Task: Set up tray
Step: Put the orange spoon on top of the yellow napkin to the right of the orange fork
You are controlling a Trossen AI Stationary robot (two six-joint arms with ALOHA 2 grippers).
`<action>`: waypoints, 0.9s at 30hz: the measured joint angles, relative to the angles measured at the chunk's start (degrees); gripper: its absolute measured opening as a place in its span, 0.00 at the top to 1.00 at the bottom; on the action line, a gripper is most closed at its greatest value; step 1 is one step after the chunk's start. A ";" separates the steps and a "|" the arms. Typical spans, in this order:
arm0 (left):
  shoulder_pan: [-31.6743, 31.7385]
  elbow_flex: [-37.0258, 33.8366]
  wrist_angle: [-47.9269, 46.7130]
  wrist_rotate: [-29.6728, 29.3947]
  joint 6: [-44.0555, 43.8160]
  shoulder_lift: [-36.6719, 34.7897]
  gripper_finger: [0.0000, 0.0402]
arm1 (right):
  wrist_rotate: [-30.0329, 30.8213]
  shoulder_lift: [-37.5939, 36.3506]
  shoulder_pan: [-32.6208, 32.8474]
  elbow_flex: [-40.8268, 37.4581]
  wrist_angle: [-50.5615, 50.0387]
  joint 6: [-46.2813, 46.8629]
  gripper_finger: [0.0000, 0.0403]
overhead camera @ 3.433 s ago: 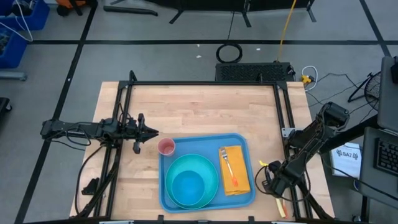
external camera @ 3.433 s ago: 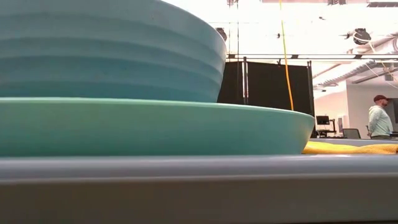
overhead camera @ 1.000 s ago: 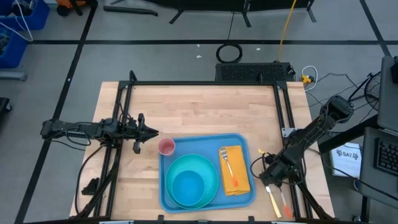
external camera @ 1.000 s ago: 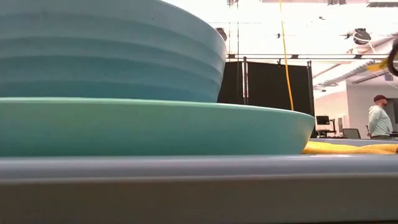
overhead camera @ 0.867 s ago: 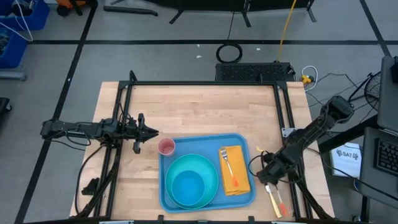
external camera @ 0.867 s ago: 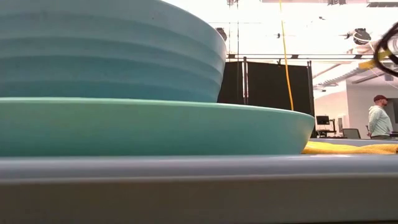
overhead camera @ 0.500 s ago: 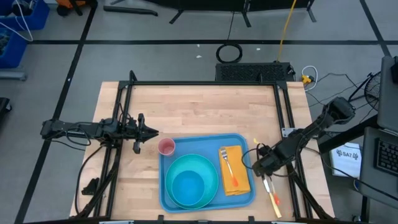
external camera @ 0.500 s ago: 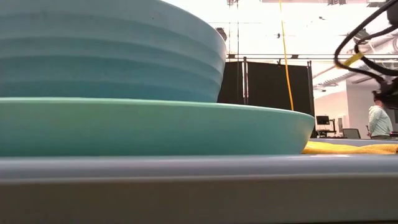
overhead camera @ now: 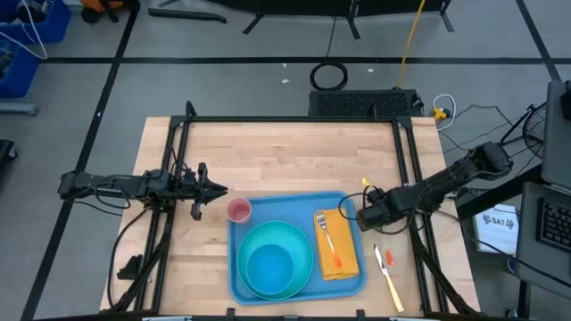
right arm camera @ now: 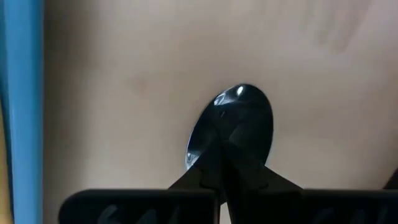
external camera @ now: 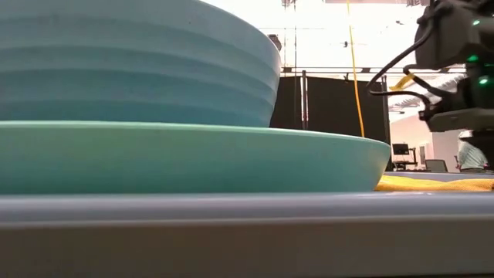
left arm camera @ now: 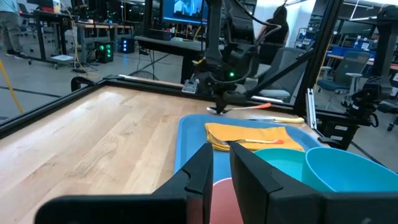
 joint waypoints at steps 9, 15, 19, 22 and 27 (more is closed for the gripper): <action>-0.01 -0.01 0.00 0.00 0.01 -0.01 0.86 | 12.30 -3.80 -6.47 -0.21 -0.34 -4.37 1.00; -0.01 0.00 0.01 0.00 0.00 -0.01 0.86 | 16.23 -6.10 -10.07 -0.24 0.78 -7.31 1.00; 0.00 0.00 0.02 -0.02 0.00 -0.02 0.86 | 16.41 -6.51 -11.43 -0.22 3.02 -9.65 1.00; -0.02 0.00 -0.02 0.00 0.00 -0.02 0.86 | 16.43 -6.53 -11.86 -0.22 3.29 -11.21 1.00; 0.00 -0.01 0.01 0.00 0.00 0.00 0.86 | 15.46 -7.83 -11.89 -0.15 6.35 -15.71 1.00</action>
